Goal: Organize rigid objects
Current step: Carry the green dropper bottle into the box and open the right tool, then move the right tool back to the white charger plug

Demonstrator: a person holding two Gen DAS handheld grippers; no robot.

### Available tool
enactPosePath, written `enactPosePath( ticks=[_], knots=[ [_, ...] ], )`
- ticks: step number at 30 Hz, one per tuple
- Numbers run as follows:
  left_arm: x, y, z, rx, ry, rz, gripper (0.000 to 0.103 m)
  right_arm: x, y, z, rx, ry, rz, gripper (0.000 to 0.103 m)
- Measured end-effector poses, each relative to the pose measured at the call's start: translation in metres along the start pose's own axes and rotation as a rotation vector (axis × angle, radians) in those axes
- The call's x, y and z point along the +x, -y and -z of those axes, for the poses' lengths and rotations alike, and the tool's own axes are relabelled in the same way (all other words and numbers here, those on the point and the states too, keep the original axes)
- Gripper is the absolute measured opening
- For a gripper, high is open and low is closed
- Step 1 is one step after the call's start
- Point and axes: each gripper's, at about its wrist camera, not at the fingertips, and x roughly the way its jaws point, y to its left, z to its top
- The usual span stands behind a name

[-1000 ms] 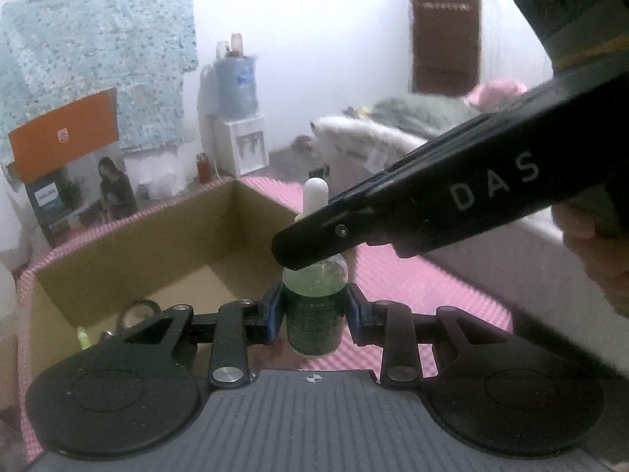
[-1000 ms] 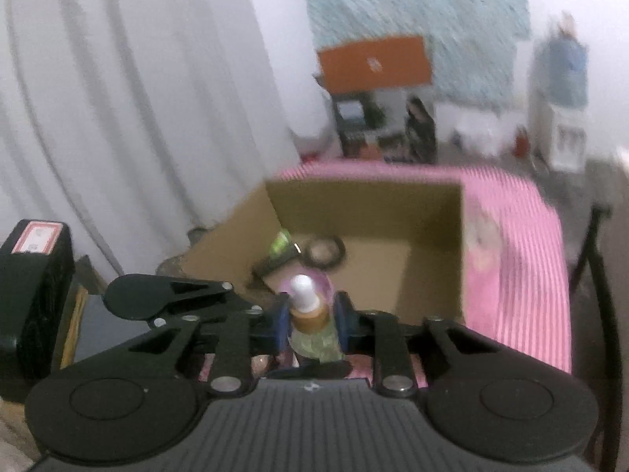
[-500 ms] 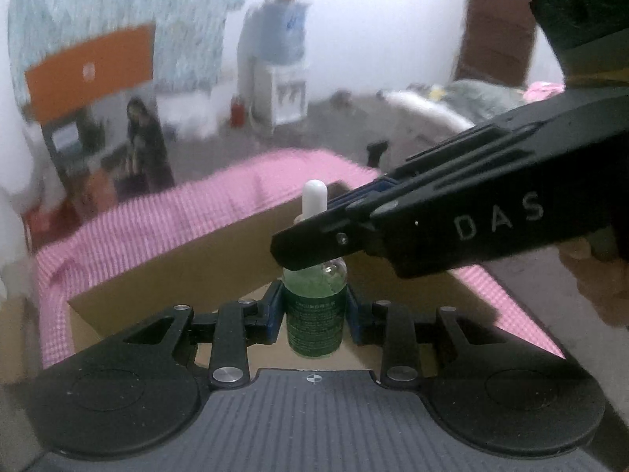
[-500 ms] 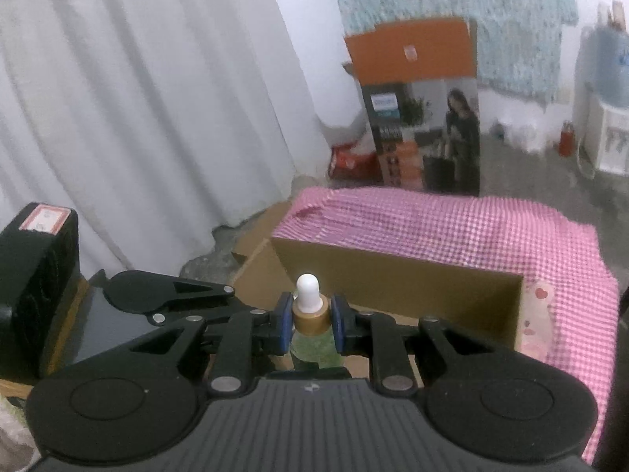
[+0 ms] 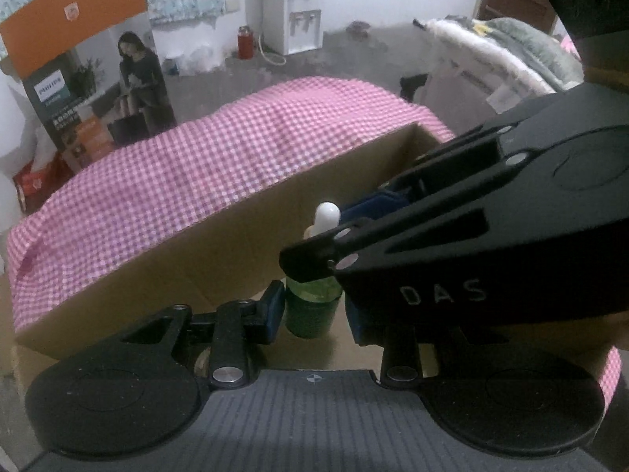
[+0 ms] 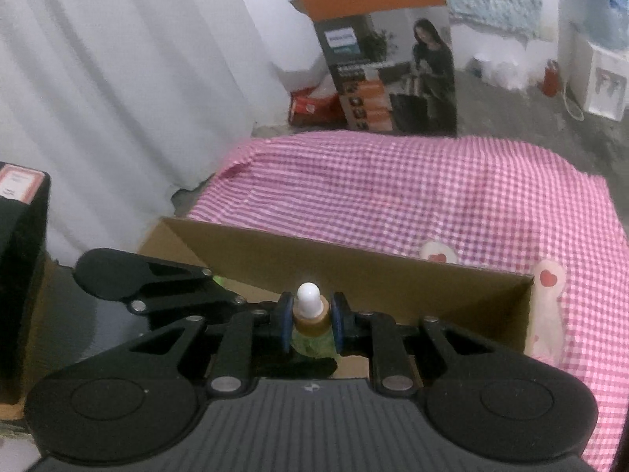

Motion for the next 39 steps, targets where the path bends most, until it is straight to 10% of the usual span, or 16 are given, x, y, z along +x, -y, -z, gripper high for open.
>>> enactPosePath(
  ticks=[8,13,21,32,39],
  knots=[
    [0.009,0.004,0.003,0.010,-0.040,0.010,0.045,0.022,0.012,0.006,0.037,-0.037,0.007,0.024],
    [-0.006,0.004,0.004,-0.002,-0.025,0.009,0.059,0.009,0.007,0.000,0.055,0.005,0.009,0.059],
    [-0.062,0.006,0.014,-0.004,0.061,-0.014,0.077,-0.057,-0.009,0.004,0.081,0.119,-0.016,0.059],
    [-0.184,0.026,0.085,0.052,0.328,-0.040,0.095,-0.205,-0.074,0.101,0.084,0.366,-0.172,0.060],
    [-0.186,0.064,0.162,0.083,0.366,0.037,0.100,-0.227,-0.092,0.180,0.129,0.438,-0.383,0.064]
  ],
)
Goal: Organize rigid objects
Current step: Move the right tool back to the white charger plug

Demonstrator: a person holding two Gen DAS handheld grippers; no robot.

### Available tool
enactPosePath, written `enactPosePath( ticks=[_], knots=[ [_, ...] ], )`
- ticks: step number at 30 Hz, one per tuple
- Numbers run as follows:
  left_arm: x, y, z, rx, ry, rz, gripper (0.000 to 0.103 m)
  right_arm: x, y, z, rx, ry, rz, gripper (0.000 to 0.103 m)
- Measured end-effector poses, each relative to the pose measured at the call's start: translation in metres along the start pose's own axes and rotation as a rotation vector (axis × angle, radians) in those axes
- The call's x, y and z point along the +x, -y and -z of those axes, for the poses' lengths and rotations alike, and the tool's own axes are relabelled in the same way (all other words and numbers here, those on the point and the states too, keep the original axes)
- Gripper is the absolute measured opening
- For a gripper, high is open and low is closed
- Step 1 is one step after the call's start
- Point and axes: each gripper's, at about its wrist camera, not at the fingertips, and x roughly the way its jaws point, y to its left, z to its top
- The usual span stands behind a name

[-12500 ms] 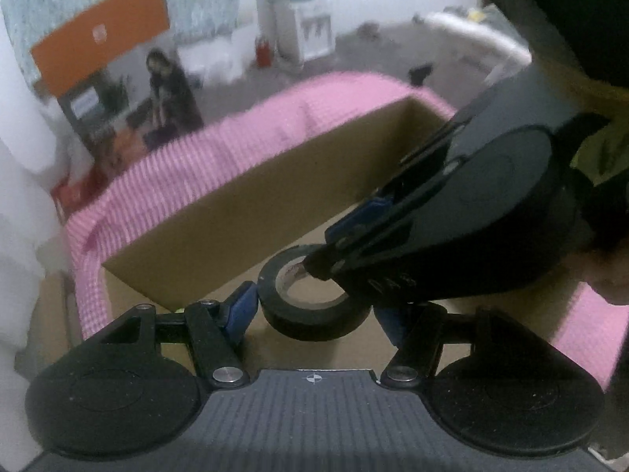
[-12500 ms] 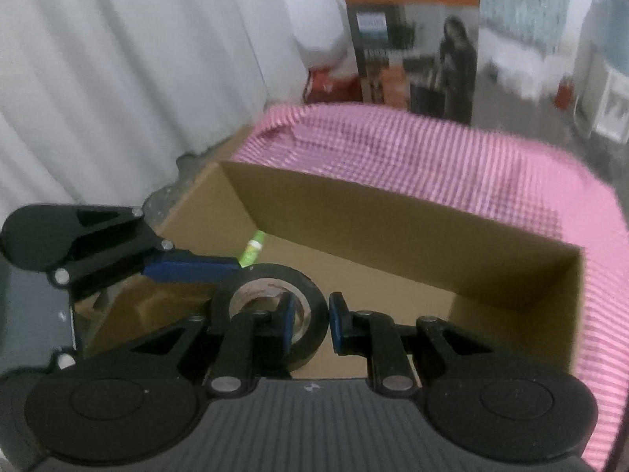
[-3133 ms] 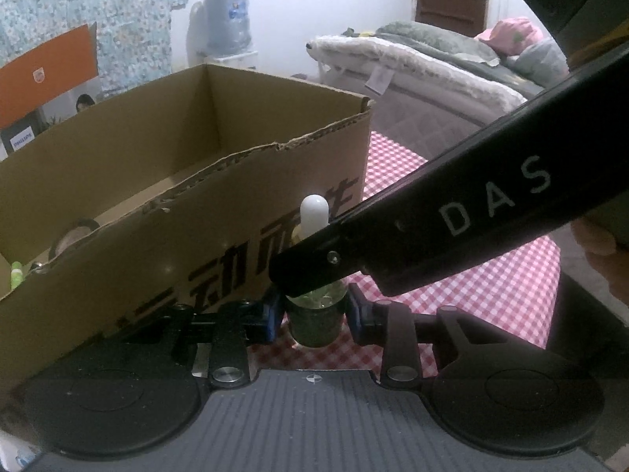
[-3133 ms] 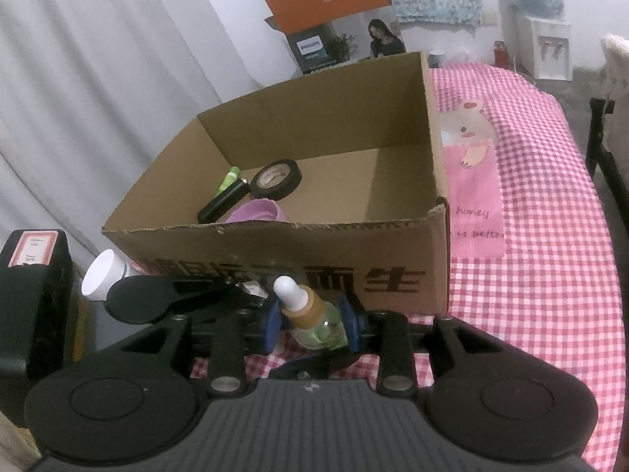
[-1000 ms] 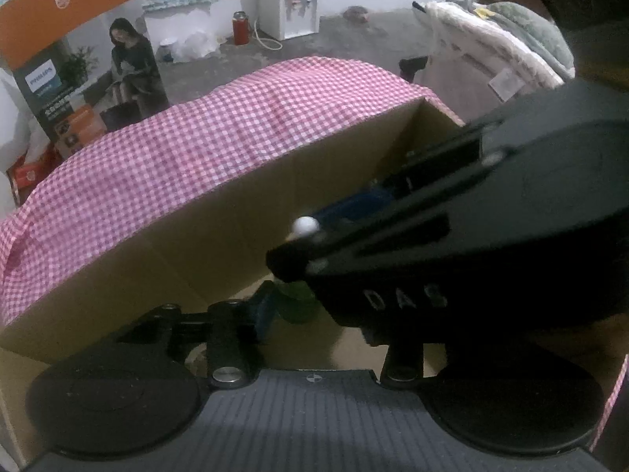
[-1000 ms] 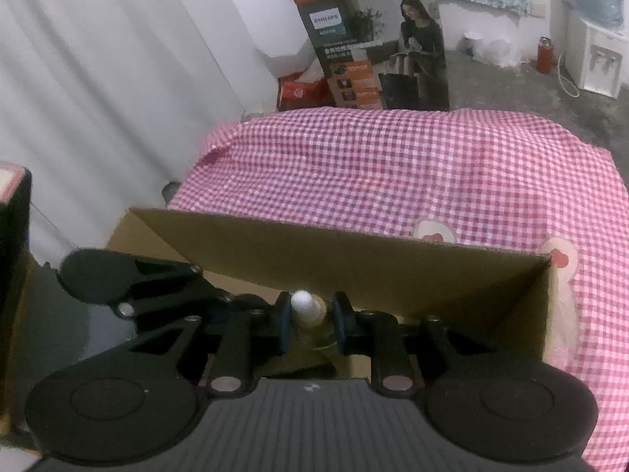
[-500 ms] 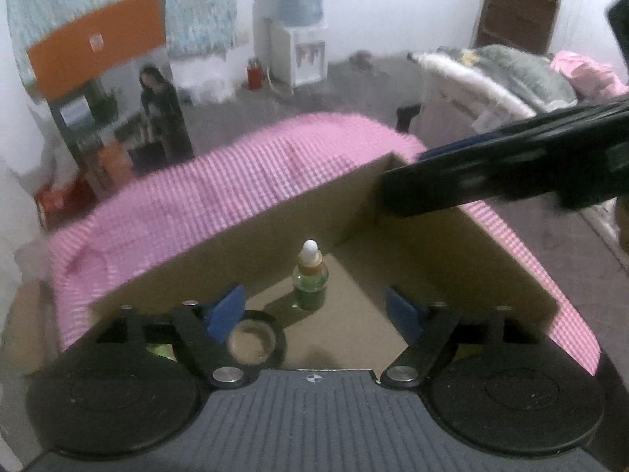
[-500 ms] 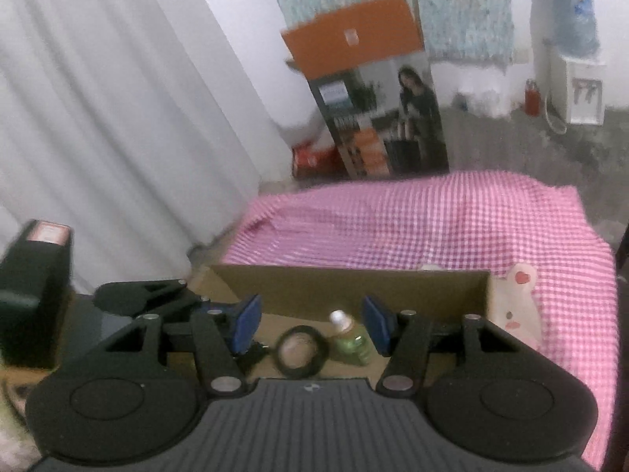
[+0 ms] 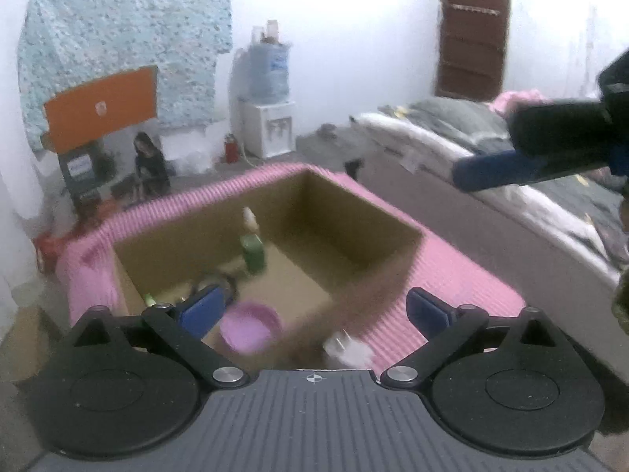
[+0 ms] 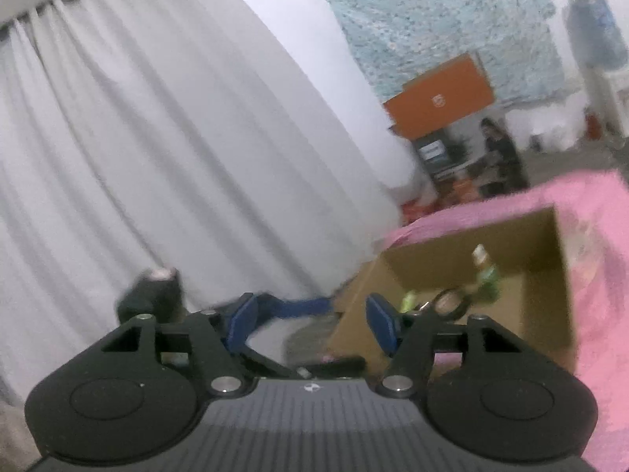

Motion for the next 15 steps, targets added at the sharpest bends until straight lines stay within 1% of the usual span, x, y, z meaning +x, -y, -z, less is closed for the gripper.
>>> enactPosePath(
  ticks=[2,3,5,7,8,10,11,15],
  knots=[
    [0.001,0.012,0.020,-0.012,0.000,0.017,0.100,-0.002,0.011,0.024,0.056,-0.007,-0.015,0.064],
    [0.004,0.018,0.029,-0.027,-0.007,0.037,0.100,0.000,0.017,0.035,0.081,-0.011,0.001,0.064],
    [0.014,0.028,0.043,-0.047,-0.012,0.076,0.100,0.007,0.031,0.057,0.093,-0.020,0.074,0.064],
    [0.028,0.035,0.052,-0.050,-0.039,0.089,0.099,0.017,0.047,0.075,0.127,-0.041,0.150,0.064],
    [0.032,0.037,0.056,-0.037,-0.042,0.085,0.099,0.024,0.057,0.083,0.165,-0.058,0.168,0.063],
    [0.042,0.045,0.060,-0.001,-0.043,0.068,0.099,0.035,0.076,0.092,0.246,-0.084,0.191,0.061],
    [0.048,0.048,0.062,0.016,-0.049,0.068,0.099,0.038,0.082,0.094,0.267,-0.088,0.201,0.060],
    [0.069,0.058,0.066,0.043,-0.085,0.070,0.098,0.044,0.102,0.089,0.289,-0.092,0.257,0.058]
  ],
)
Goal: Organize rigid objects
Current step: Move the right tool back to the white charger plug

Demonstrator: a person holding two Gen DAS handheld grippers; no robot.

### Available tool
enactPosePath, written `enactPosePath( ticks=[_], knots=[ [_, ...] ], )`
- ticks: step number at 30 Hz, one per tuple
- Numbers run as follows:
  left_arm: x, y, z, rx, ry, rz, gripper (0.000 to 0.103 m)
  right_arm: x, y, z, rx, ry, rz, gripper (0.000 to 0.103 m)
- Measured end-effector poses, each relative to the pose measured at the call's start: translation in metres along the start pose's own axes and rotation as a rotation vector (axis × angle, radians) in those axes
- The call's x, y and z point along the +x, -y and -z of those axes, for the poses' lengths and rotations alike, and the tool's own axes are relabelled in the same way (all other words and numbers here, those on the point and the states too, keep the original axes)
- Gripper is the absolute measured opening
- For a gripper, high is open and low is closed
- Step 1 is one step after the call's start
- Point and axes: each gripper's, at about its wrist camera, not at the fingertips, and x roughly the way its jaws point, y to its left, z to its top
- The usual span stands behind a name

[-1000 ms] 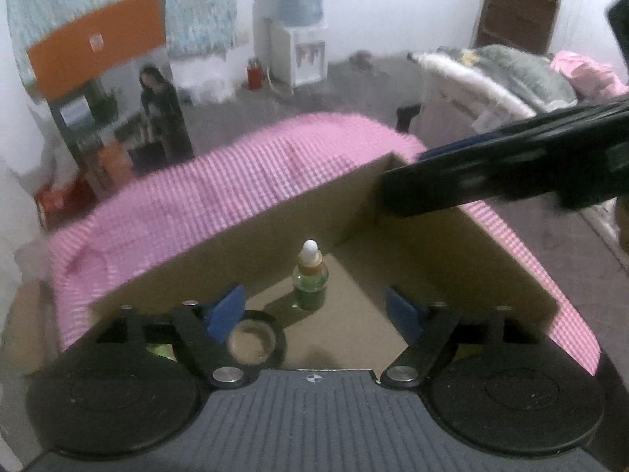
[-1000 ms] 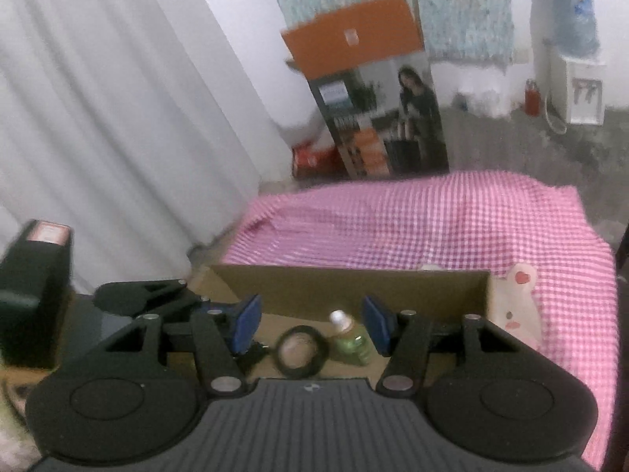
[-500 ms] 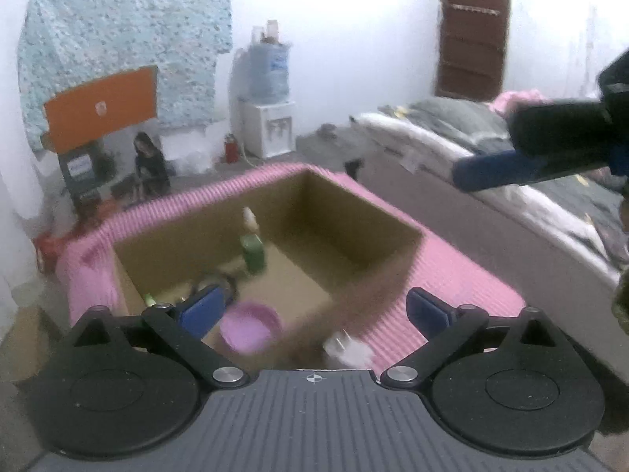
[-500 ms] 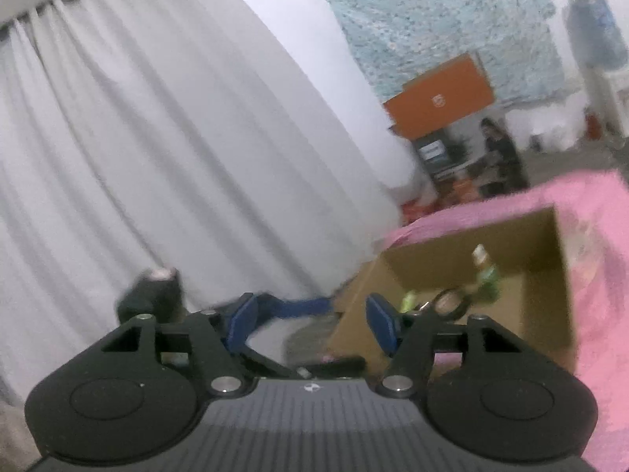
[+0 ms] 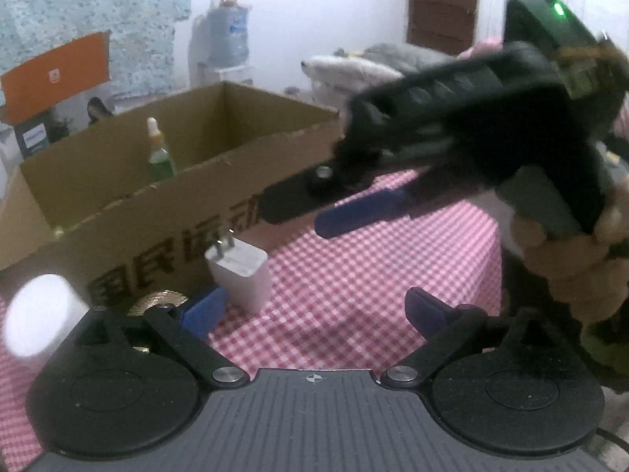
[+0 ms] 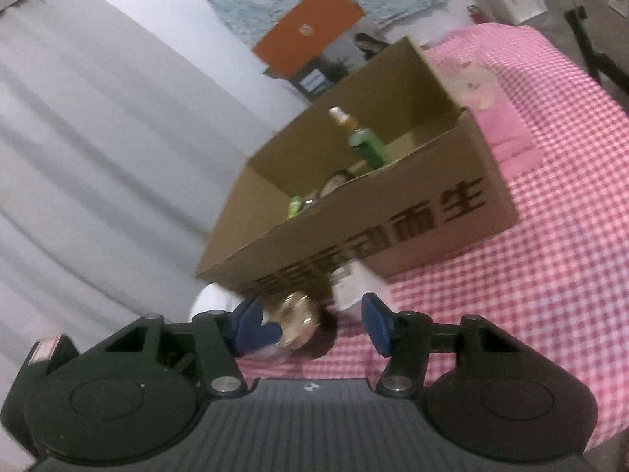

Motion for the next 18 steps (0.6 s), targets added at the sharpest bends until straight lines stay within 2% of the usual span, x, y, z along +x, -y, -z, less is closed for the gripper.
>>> enactPosePath(
  ticks=[4,10,18],
  knots=[
    [0.015,0.000,0.002,-0.012,-0.033,-0.027,0.096,0.016,0.009,-0.007,-0.007,-0.056,0.041,0.054],
    [0.031,-0.006,0.001,-0.062,-0.074,-0.046,0.094,0.048,0.017,-0.015,-0.032,-0.142,0.035,0.048],
    [0.048,-0.011,-0.002,-0.108,-0.097,-0.059,0.091,0.075,0.028,-0.023,-0.021,-0.228,0.013,0.031]
  ],
)
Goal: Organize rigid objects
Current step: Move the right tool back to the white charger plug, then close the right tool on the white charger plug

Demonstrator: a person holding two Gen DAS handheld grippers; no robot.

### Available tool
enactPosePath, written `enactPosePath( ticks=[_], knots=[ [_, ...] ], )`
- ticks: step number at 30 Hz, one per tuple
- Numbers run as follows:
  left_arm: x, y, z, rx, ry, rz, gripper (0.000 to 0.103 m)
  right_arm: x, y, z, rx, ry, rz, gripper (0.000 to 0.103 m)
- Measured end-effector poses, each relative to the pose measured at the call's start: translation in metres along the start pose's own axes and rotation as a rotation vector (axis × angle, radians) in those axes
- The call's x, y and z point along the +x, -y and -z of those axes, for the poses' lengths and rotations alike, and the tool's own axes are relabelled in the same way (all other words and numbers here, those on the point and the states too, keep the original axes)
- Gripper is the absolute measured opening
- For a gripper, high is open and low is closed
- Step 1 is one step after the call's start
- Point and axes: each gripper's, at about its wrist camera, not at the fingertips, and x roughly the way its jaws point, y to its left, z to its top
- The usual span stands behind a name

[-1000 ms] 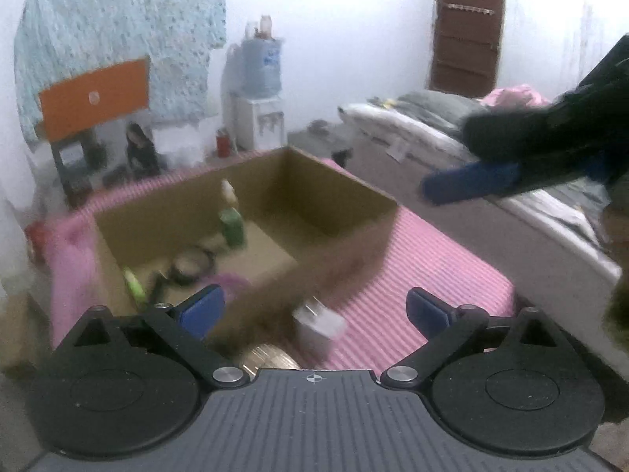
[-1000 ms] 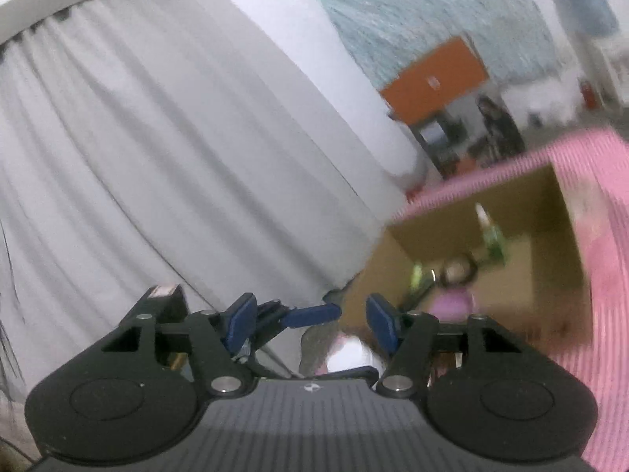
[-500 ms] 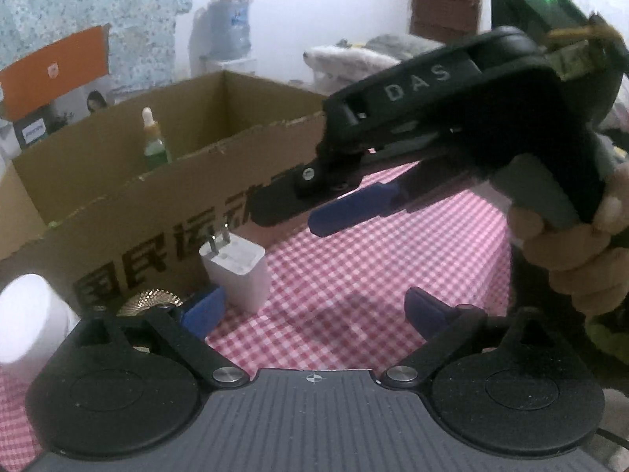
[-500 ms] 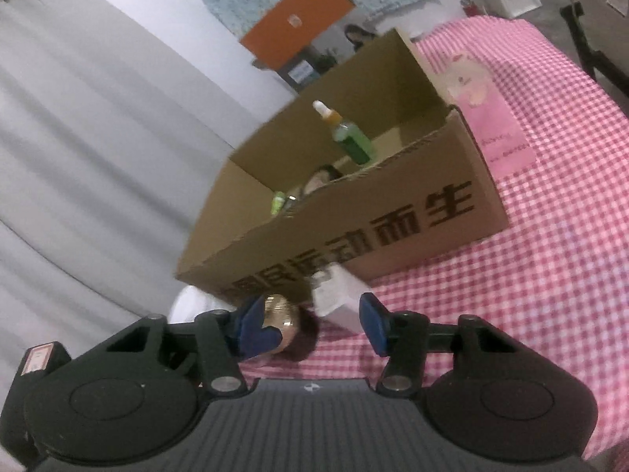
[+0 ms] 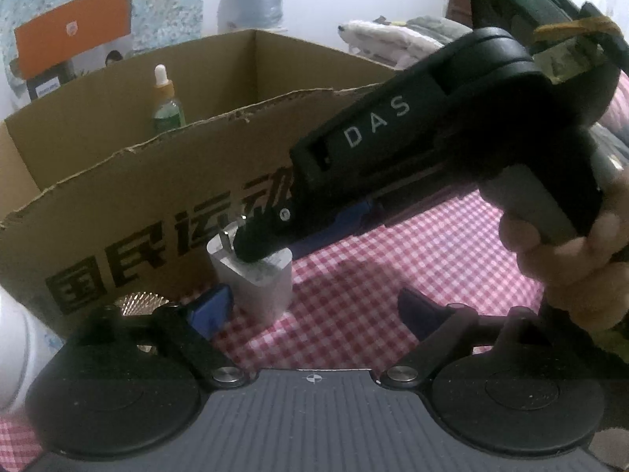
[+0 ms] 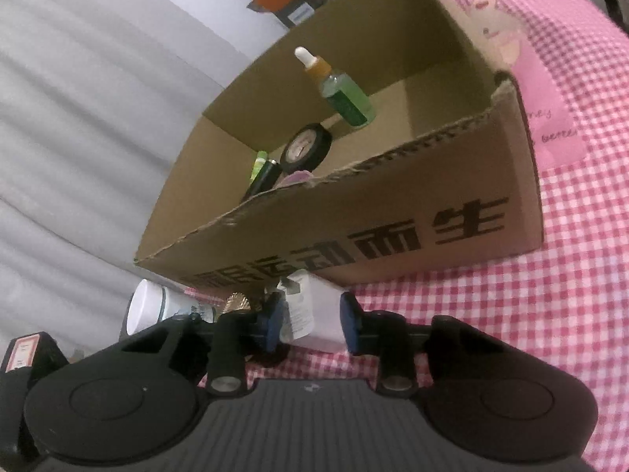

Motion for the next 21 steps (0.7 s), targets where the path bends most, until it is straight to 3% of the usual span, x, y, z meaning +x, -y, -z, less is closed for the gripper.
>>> enactPosePath(
  ticks=[5,12,21],
  knots=[
    [0.004,-0.003,-0.002,-0.034,0.008,0.015,0.090,0.000,0.004,0.002,0.025,-0.014,-0.030,0.028],
    [0.003,-0.004,-0.004,-0.070,0.014,0.081,0.086,-0.011,0.005,0.011,0.039,-0.009,-0.009,0.028],
    [0.001,0.012,0.000,-0.015,0.013,0.174,0.083,-0.038,0.009,0.033,0.084,0.013,0.035,0.028]
  ],
)
